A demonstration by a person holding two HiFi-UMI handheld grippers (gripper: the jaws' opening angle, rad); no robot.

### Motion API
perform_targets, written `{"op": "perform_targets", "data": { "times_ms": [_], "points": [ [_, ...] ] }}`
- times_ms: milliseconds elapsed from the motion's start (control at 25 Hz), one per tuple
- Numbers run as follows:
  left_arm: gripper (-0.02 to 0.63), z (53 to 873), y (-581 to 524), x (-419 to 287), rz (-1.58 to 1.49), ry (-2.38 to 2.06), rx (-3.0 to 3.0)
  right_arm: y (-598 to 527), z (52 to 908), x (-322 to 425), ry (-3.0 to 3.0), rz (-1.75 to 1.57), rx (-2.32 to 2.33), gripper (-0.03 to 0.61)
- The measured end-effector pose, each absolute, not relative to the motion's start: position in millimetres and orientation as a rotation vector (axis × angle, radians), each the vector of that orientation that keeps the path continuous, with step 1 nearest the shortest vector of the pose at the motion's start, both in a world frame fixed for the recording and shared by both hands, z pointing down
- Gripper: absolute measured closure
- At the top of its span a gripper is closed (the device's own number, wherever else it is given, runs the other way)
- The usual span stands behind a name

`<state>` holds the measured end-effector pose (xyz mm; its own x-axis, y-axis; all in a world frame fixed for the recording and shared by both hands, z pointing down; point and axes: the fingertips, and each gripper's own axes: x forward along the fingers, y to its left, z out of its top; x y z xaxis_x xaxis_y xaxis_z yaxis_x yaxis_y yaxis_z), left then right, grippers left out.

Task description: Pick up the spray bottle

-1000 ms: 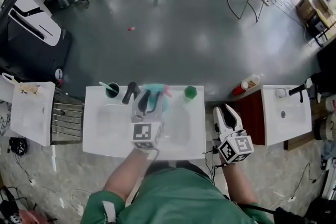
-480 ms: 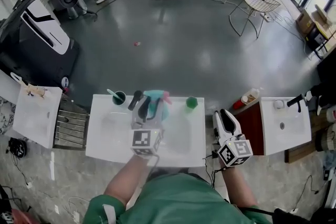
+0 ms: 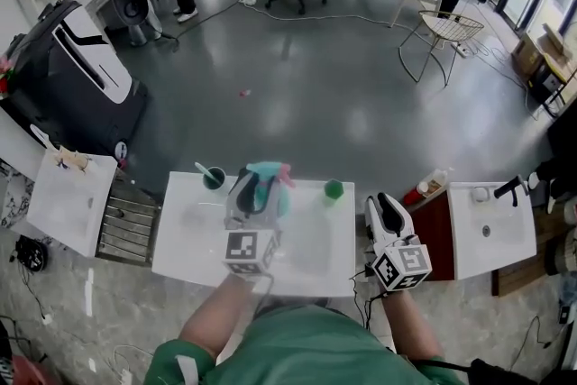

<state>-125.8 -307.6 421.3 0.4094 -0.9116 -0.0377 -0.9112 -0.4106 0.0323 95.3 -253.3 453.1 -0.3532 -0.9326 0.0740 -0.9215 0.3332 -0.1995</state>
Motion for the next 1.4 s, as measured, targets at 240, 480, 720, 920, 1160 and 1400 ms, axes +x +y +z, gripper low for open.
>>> {"op": "perform_targets", "data": {
  "times_ms": [240,480,720,920,1160,1400],
  "points": [
    [0.477,404,-302,-129,-0.099,-1.706,2.649,-253,438,92,2.505,-0.299,-1.726,0.502],
    [0.477,398,-294,-132,-0.115,-1.718,2.643,-249,429,92,2.511,-0.264,-1.721,0.502],
    [0.477,391,-291,-135,-0.132,-1.725,2.656,-246,424,89,2.514,-0.222,-1.727,0.502],
    [0.477,388,-288,-136,-0.141,-1.724,2.656,-241,421,88,2.520,-0.199,-1.725,0.501],
    [0.477,393,-289,-138,-0.144,-1.720,2.652,-242,423,89,2.511,-0.196,-1.738,0.502],
    [0.477,393,-292,-138,-0.145,-1.716,2.655,-244,422,89,2.507,-0.198,-1.744,0.502]
  ]
}}
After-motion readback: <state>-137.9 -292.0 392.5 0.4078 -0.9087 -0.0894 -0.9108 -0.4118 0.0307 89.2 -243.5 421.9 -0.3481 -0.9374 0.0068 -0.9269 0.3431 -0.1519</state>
